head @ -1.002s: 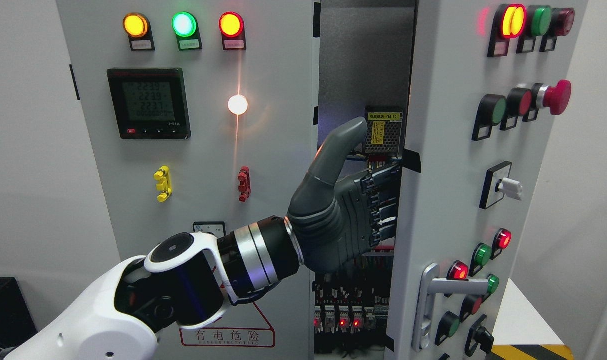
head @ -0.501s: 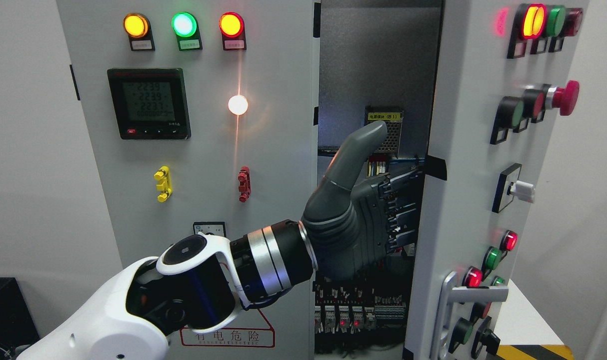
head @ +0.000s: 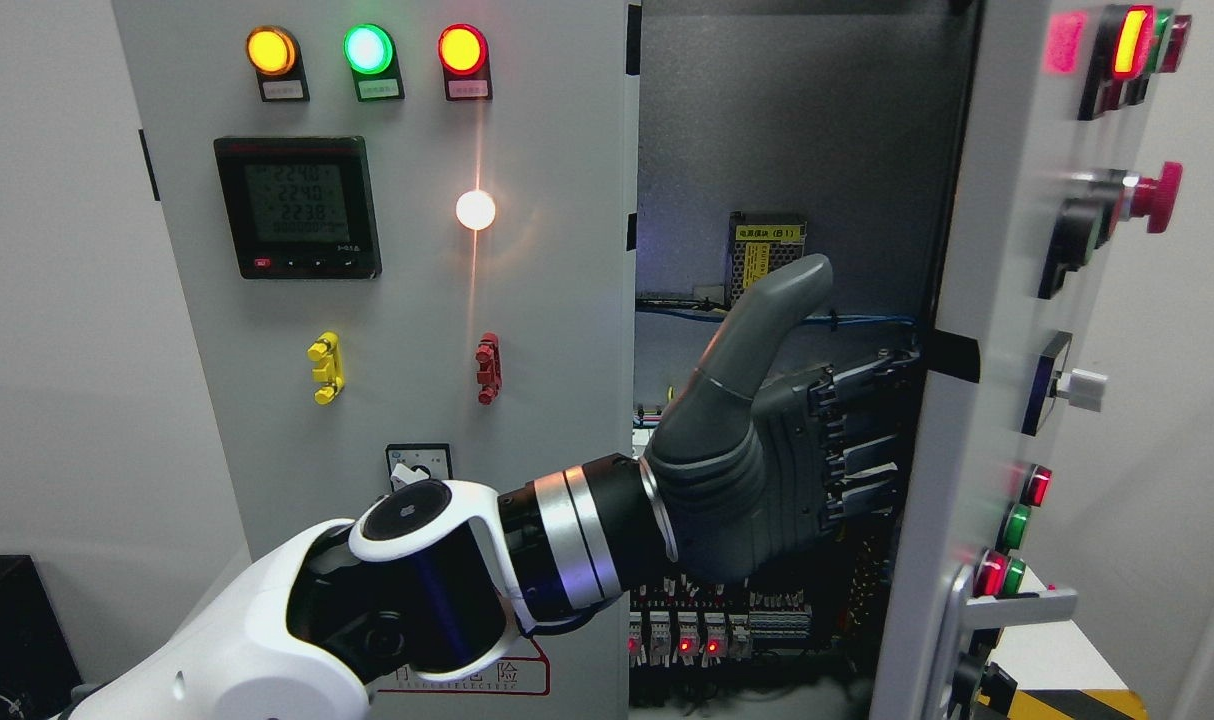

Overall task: Open door with both hands
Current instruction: 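Swing the door panel wide open with the left arm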

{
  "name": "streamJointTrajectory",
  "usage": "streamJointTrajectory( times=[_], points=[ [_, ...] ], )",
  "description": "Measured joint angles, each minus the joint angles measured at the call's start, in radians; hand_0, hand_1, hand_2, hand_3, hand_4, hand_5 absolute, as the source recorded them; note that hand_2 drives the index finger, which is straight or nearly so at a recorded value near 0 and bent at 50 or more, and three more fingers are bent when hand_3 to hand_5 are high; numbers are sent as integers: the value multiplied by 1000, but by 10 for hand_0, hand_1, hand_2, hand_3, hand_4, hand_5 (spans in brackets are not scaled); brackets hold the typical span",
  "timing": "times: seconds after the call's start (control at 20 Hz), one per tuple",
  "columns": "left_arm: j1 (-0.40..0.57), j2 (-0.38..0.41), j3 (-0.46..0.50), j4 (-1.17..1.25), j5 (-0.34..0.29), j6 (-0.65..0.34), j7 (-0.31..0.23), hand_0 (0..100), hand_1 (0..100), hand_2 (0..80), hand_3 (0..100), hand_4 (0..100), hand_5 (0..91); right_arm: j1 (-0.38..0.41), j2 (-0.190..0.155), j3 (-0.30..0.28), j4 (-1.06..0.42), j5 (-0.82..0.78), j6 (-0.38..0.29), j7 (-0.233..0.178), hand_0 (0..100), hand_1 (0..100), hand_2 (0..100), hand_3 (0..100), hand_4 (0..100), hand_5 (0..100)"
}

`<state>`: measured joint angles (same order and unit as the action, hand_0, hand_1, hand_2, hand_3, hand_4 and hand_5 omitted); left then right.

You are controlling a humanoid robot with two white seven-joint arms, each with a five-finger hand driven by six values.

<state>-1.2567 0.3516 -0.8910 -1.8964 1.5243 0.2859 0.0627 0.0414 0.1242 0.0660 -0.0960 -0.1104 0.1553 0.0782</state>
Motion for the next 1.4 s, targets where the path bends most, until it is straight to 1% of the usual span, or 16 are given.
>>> streamJointTrajectory(
  times=[0.55, 1.4],
  points=[
    [-26, -87, -46, 10, 0, 0, -4, 0, 0, 0, 0, 0, 0, 0, 0, 0, 0, 0, 0, 0, 0, 0, 0, 0, 0, 0],
    [-66, -268, -107, 127, -9, 1, 7, 0, 0, 0, 0, 0, 0, 0, 0, 0, 0, 0, 0, 0, 0, 0, 0, 0, 0, 0]
  ],
)
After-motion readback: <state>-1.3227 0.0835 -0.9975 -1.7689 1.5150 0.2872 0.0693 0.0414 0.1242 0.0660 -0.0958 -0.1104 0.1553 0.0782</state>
